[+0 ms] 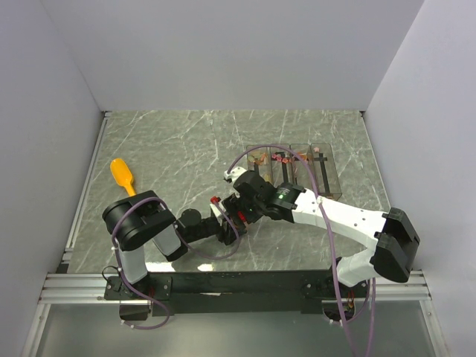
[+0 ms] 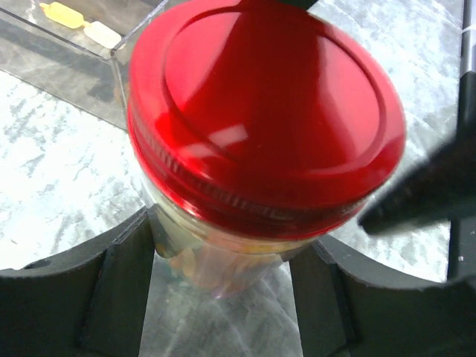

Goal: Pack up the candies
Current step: Screw the bottle lid onto the packing bottle.

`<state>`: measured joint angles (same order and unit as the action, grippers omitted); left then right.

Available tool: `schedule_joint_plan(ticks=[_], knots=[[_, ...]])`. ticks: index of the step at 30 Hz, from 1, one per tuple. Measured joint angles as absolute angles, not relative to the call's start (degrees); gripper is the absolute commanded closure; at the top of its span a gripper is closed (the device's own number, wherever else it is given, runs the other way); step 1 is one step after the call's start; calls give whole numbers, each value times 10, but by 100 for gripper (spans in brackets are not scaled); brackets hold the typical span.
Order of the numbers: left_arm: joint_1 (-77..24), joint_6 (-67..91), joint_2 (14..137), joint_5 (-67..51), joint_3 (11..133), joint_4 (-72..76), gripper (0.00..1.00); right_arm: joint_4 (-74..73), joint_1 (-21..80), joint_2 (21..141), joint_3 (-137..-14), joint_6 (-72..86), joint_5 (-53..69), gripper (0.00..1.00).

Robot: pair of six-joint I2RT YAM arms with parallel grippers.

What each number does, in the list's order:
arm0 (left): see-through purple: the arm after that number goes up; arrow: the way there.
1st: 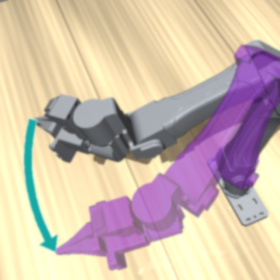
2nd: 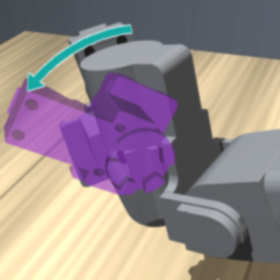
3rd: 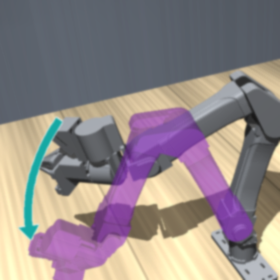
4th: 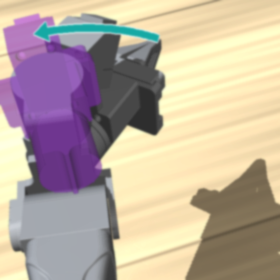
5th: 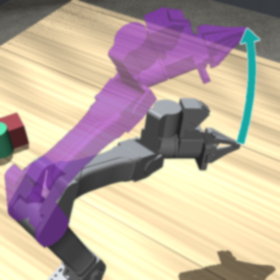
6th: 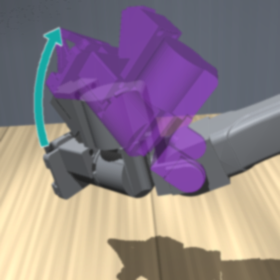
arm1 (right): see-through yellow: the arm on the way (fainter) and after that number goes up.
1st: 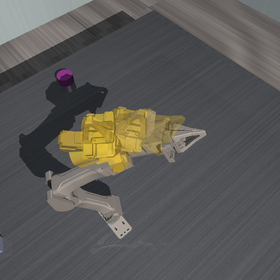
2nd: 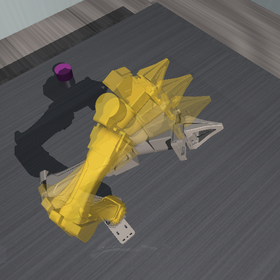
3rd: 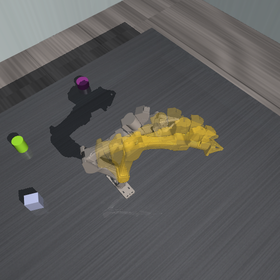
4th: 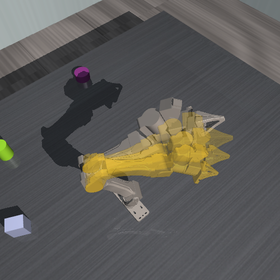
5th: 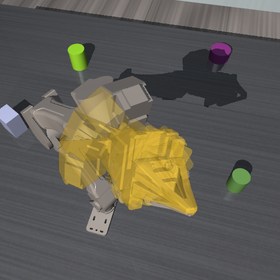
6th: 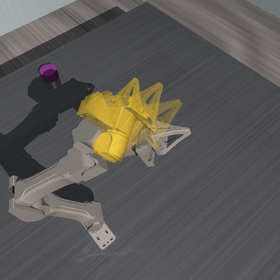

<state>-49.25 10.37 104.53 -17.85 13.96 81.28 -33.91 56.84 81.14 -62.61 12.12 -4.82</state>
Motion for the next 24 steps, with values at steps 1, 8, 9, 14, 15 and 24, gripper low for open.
schedule_joint_plan(ticks=[1,8,9,14,15,24], knots=[[-493,98,1045,-177,140,813,53,-342,568,811,-626,127,-50,12],[-494,82,1046,-175,140,814,53,-353,567,793,-626,154,-51,5],[-494,80,1048,-175,140,815,53,-353,565,786,-626,156,-50,5],[-494,76,1049,-175,140,816,52,-349,538,749,-625,160,-42,9],[-494,76,1049,-175,140,816,52,-346,529,742,-625,161,-38,9],[-494,74,1053,-175,141,820,51,-286,483,725,-591,167,10,18]])
